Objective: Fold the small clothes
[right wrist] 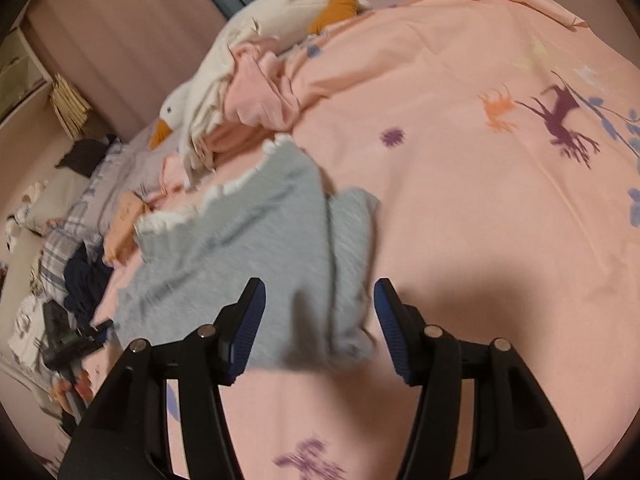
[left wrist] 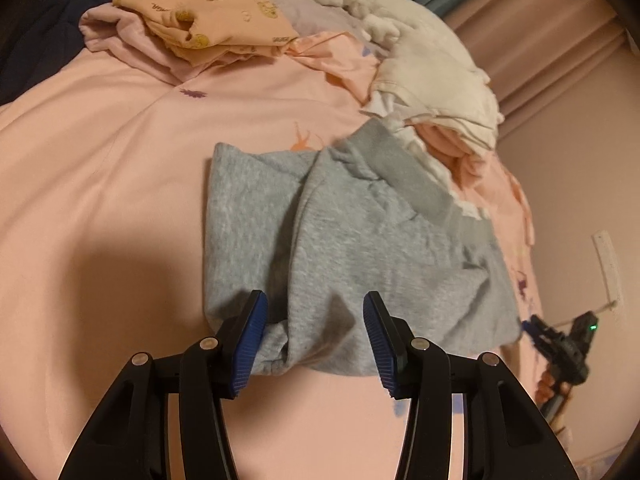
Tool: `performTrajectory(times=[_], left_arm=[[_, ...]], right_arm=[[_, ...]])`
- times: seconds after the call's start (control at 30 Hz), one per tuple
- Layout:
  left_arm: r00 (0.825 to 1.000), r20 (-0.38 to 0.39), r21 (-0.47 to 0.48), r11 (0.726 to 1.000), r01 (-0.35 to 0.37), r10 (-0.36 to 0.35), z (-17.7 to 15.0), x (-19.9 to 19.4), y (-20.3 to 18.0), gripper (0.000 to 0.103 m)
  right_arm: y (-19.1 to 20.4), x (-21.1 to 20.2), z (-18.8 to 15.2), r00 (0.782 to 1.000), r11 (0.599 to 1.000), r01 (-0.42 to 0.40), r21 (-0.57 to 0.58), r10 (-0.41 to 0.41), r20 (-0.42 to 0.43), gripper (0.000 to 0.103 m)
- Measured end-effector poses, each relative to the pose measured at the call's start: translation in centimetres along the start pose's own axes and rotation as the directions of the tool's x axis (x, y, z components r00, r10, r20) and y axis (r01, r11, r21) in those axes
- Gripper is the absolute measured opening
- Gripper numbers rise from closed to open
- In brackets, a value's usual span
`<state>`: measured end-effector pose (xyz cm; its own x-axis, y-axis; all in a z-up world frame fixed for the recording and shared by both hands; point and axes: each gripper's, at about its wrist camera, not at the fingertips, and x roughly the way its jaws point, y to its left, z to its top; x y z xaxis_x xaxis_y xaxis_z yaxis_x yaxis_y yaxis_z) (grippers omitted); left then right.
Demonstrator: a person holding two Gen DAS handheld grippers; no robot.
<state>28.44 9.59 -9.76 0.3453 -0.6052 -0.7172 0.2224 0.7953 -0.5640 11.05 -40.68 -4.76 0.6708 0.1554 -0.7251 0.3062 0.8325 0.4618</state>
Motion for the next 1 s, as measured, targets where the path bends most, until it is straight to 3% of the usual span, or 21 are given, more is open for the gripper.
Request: performTrajectory(times=[0.13,0.23,0.3,0.33,0.43,0.5,0.63,0.77,0.83,1.0], left_arm=[[0.997,-0.031,0.007,0.997,0.073,-0.072,0.7,0.3,-0.3,0.048],[0.998,-0.054,-0.004,0.999,0.035,-0.036,1.3,1.4,-0.1,0.048],[0.997,-0.066,-0.007,1.000,0.025,-0.025,1.5,2.1,0.0,0.048],[0.998,-0.066,-0.001,1.000,0.019,-0.019,1.4,2.2,0.0,0.044],[0.998,-0.063,0.012,1.000,0.017,-0.016,1.1,2.0,0.0,0.009],[0.997,-0.070,-0.005,0.999,0.032,-0.032,0.8,1.7,0.4,0.004],[0.998,-0.050,-0.024,0.999,0.041,-0.042,0.4,0.5,0.6,0.003],[0.981,-0.003,-0.054,0.980,0.191,-0.192,0.0,-1.6,1.3,0.001],[0.974,0.010,-0.029,0.973,0.228,-0.228,-0.5,-2.4,1.1,0.001],[0.973,0.004,-0.024,0.972,0.232,-0.232,-2.7,-2.9,2.0,0.001]], right_arm=[[0.3,0.6,-0.8,0.997,0.998,-0.068,-0.014,0.068,-0.026,0.057],[1.2,1.8,-0.8,0.998,0.997,-0.059,-0.050,0.058,-0.034,0.053],[1.8,2.7,-0.7,0.999,0.996,-0.039,-0.075,0.036,-0.040,0.041],[2.0,3.0,-0.7,0.998,0.996,-0.038,-0.079,0.034,-0.048,0.034],[2.9,3.7,-0.9,0.998,0.991,-0.011,-0.131,0.002,-0.065,0.019],[3.2,4.0,-1.1,0.997,0.988,0.001,-0.156,-0.014,-0.079,0.009],[2.9,2.8,-1.0,0.998,0.990,-0.049,-0.129,0.044,-0.044,0.007],[2.3,1.3,-1.4,0.994,0.989,-0.105,-0.101,0.103,-0.022,0.006],[1.8,0.7,-1.8,0.991,0.988,-0.131,-0.085,0.130,-0.017,0.006],[1.1,0.3,-3.3,0.992,0.989,-0.126,-0.082,0.124,-0.036,0.006]])
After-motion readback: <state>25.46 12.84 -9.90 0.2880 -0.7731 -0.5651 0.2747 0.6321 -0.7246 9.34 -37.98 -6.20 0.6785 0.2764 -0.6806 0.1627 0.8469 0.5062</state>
